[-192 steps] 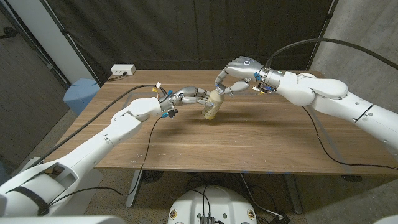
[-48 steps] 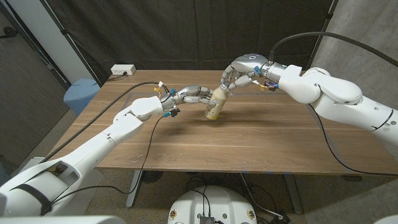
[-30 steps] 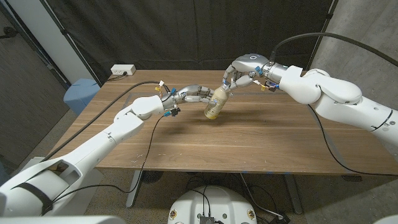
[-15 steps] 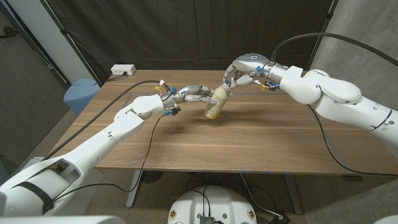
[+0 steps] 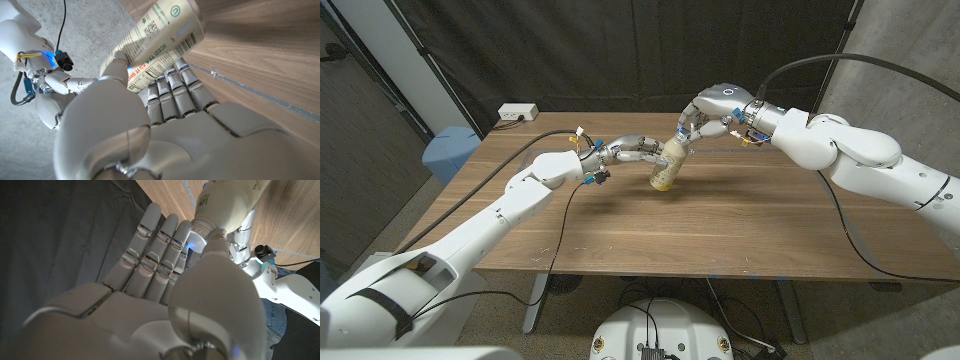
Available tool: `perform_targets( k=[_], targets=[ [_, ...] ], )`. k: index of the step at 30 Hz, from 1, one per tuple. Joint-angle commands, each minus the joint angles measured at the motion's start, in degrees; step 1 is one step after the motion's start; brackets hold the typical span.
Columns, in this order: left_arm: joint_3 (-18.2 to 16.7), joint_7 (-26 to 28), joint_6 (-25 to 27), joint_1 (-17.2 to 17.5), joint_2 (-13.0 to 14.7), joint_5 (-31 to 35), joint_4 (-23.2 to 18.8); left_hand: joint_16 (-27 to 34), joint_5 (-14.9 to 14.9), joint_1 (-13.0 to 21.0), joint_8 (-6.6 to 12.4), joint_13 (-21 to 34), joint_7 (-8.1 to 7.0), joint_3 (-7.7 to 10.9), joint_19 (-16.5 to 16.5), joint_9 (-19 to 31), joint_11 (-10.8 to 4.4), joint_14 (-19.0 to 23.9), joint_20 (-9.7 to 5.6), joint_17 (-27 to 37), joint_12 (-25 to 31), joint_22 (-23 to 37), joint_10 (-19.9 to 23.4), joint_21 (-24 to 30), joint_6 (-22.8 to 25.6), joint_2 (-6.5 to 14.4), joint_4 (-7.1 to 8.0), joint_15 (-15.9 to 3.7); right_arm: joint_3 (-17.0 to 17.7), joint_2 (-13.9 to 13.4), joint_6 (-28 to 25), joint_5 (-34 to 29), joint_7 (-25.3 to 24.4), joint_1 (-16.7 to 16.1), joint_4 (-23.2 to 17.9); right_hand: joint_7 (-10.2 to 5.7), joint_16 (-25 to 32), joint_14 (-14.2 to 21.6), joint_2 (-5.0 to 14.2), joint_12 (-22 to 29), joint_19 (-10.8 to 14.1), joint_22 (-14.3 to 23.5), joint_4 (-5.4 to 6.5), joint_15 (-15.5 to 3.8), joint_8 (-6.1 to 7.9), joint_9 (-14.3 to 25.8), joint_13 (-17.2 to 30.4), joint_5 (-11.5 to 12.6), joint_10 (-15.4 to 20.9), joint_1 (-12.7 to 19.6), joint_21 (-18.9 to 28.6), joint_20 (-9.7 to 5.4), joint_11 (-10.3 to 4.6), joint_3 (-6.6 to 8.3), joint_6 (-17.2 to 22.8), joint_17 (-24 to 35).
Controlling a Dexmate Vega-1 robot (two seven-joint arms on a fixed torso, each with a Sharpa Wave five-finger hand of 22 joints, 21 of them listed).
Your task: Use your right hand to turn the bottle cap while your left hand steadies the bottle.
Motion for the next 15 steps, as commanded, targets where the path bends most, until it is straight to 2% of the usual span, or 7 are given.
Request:
perform_targets(
  k=[1,9,15],
  targets=[
    [-0.8,-1.4,0.3,-0.2,-0.2,-1.1,0.6,0.3,0.2,0.4,0.43,0.2,0.09,1.83,0.4,0.2,-0.18,0.5,0.11,0.2,0.2,0.1,0.2,0.4,0.5,0.4,1.54,-0.78,-1.5,0.0,3.1,-3.6,2.2,1.9,0.7,-6.7,0.4,-1.2,5.59,0.0,-1.7,0.0,0.56,-0.05,0.62,7.3,1.0,0.9,-1.0,6.5,1.7,-3.3,-0.11,-1.39,6.7,0.4],
    [-1.2,-1.4,1.0,0.0,0.6,-0.8,-0.4,0.2,0.2,0.4,0.41,0.2,0.14,1.85,0.4,0.2,-0.11,0.5,0.16,0.2,0.2,0.1,0.2,0.4,0.5,0.4,1.56,-0.68,-2.0,0.2,4.9,-5.0,3.1,3.0,1.2,-6.74,0.5,-1.9,5.98,0.1,-3.5,-0.1,1.98,-0.08,0.4,8.3,2.0,1.6,-1.6,7.6,3.8,-3.26,-0.12,-3.24,6.6,0.4],
    [-1.3,-1.7,1.1,-0.2,0.8,-0.9,-0.5,0.2,0.2,0.3,0.41,0.2,0.13,1.86,0.4,0.2,-0.11,0.5,0.14,0.2,0.2,0.0,0.2,0.4,0.5,0.4,1.57,-0.56,-1.9,-0.1,6.0,-6.5,1.6,2.8,1.2,-6.72,0.6,-1.7,6.17,0.3,-4.1,-0.3,2.91,-0.08,0.42,9.2,2.8,1.7,-1.9,8.2,4.9,-3.2,-0.08,-3.98,6.3,0.5]
  ],
)
